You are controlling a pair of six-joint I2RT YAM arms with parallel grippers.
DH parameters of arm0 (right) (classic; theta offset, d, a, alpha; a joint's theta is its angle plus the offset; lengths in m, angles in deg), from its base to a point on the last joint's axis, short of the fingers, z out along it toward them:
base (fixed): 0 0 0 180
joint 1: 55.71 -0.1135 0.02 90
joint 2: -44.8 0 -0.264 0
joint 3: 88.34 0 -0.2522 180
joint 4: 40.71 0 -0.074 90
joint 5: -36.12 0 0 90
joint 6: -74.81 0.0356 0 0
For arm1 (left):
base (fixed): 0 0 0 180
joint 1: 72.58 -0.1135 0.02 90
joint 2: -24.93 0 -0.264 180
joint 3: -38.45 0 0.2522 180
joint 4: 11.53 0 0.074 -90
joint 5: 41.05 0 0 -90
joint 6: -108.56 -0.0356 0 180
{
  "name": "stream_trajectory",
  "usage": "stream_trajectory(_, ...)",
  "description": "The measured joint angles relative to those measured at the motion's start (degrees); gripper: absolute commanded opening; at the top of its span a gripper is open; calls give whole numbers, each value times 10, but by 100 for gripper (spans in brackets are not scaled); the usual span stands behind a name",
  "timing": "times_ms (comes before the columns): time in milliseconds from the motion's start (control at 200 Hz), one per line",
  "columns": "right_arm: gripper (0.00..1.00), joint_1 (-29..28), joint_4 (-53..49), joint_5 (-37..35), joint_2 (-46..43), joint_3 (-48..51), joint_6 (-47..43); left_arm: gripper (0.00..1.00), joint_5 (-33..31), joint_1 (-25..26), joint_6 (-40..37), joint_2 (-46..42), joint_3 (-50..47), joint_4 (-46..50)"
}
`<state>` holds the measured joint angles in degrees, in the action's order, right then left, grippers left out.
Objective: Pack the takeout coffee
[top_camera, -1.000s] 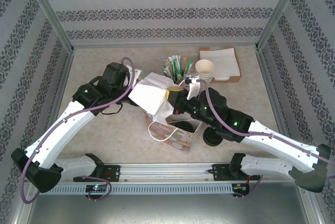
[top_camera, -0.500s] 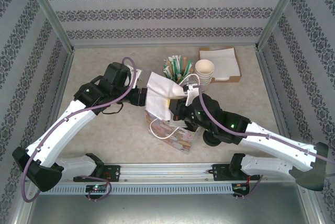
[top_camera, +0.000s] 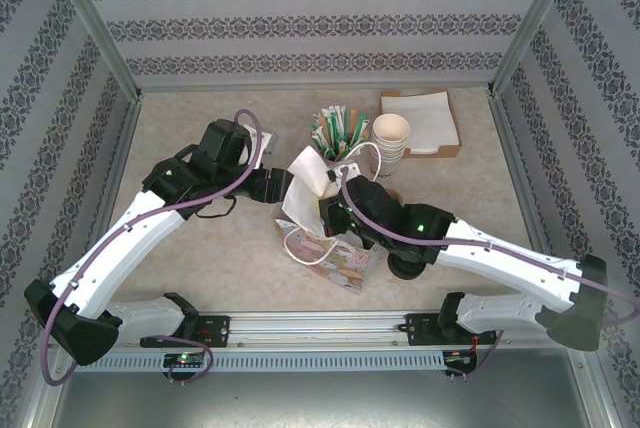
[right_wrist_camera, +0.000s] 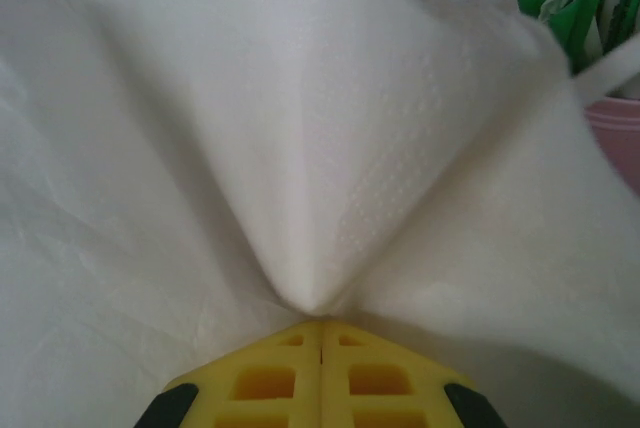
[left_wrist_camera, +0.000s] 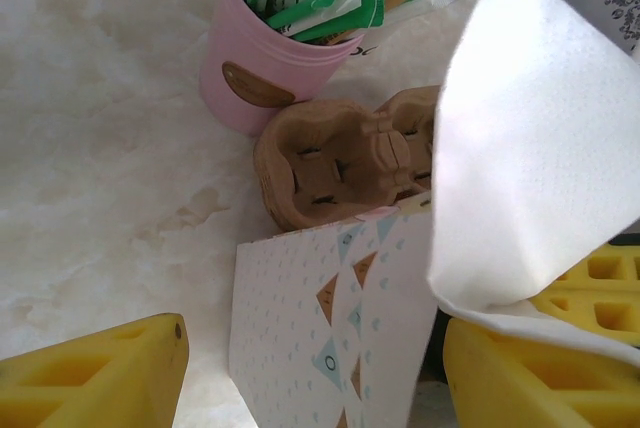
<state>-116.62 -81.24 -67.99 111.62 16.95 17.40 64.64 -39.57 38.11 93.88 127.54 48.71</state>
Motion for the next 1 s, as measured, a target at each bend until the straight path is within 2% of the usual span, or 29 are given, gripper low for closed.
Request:
stream_trajectory(230, 0, 23, -42, 17, 19, -24, -22, 69, -20, 0, -3, -22, 0, 0)
stream_trajectory(595, 0, 72, -73, 111, 12, -45, -7, 67, -24, 0, -14, -27, 0, -9)
stream_trajectory(754, 0, 76, -91, 116, 21, -61, -12, 67, -25, 0, -16, -27, 0, -9)
stream_trajectory(999, 0, 64, -126, 95, 83, -84, -47, 67, -52, 0, -17, -27, 0, -9)
